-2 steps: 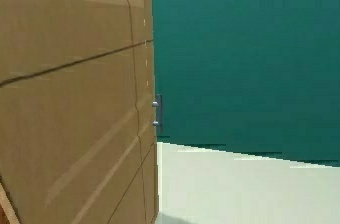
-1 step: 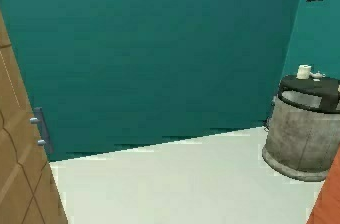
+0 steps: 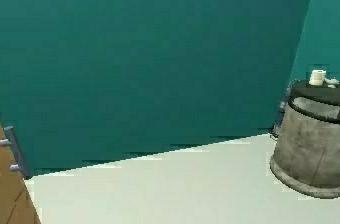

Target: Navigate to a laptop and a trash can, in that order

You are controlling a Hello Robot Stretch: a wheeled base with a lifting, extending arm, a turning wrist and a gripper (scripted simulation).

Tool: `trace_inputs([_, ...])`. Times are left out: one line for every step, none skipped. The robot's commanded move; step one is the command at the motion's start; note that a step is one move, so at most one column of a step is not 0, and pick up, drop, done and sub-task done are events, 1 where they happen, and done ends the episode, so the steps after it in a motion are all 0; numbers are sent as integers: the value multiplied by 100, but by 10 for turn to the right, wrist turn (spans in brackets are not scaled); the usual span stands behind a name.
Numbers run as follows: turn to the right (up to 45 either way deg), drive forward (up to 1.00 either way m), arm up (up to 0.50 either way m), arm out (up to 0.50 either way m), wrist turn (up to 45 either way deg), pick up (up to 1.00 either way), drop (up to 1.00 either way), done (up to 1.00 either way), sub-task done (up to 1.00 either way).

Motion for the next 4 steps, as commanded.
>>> trace_inputs([90,0,0,0,0,0,0,0,0])
trace_inputs([0,30,0,0,0,0,0,0,0])
trace_inputs([0,35,0,0,0,0,0,0,0])
trace_inputs([450,0,0,0,0,0,0,0,0])
